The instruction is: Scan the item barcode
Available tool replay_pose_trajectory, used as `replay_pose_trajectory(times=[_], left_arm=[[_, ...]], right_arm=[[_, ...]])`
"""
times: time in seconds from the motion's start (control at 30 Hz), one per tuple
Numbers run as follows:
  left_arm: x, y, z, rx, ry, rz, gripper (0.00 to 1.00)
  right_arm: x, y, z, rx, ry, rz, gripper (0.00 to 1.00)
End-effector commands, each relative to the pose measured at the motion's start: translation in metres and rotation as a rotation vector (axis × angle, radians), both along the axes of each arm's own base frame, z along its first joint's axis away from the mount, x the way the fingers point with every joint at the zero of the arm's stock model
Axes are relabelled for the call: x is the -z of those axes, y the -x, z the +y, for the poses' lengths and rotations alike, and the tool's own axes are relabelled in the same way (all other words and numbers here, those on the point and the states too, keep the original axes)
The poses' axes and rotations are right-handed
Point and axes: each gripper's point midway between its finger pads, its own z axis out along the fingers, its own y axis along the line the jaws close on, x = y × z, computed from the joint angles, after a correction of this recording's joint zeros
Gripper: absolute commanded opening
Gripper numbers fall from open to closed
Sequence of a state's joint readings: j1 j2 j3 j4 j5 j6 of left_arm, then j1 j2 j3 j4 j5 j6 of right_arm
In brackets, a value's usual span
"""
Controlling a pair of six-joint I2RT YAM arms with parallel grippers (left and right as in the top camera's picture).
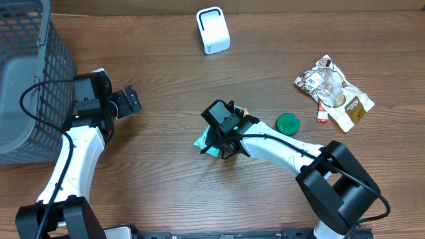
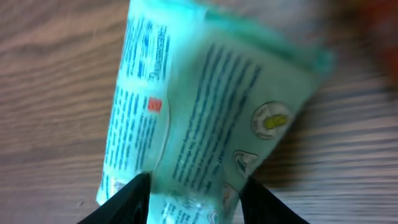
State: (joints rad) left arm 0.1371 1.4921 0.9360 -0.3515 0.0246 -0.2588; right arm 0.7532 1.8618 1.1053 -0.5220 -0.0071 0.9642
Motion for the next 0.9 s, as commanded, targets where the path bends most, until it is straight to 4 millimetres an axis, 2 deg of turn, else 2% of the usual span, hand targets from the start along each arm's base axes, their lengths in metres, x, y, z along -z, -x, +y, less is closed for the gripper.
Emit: replay_pose_trajectory(times=[0.0, 0.3, 0.4, 0.5, 0.63, 0.73, 0.87], left_arm=[[-0.012, -0.005, -0.001, 0.003, -0.01, -0.031, 1.0], [-0.012, -0.005, -0.001, 0.003, -0.01, -0.031, 1.0], [-0.012, -0.005, -0.001, 0.003, -0.01, -0.031, 1.0], [-0.012, -0.005, -0.001, 0.003, -0.01, -0.031, 1.0], [-0.012, -0.005, -0.001, 0.003, -0.01, -0.031, 1.0], [-0.012, -0.005, -0.001, 0.003, -0.01, -0.031, 1.0], [-0.012, -0.005, -0.001, 0.003, -0.01, -0.031, 1.0]], right_arm=[[-0.004, 0.015, 0.03, -0.1, -0.136, 0.058, 0.45], [-0.017, 0.031, 0.067, -0.239, -0.229, 0.029, 0.41], [-0.037, 0.029, 0.081, -0.326, -0.277, 0.003, 0.41], [-0.062, 0.019, 0.083, -0.444, -0.249, -0.075, 0.42], [-0.081, -0.001, 0.073, -0.559, -0.158, -0.178, 0.47], [-0.078, -0.017, 0.056, -0.522, -0.1, -0.196, 0.49], [-0.068, -0.035, 0.018, -0.434, 0.003, -0.176, 0.51]])
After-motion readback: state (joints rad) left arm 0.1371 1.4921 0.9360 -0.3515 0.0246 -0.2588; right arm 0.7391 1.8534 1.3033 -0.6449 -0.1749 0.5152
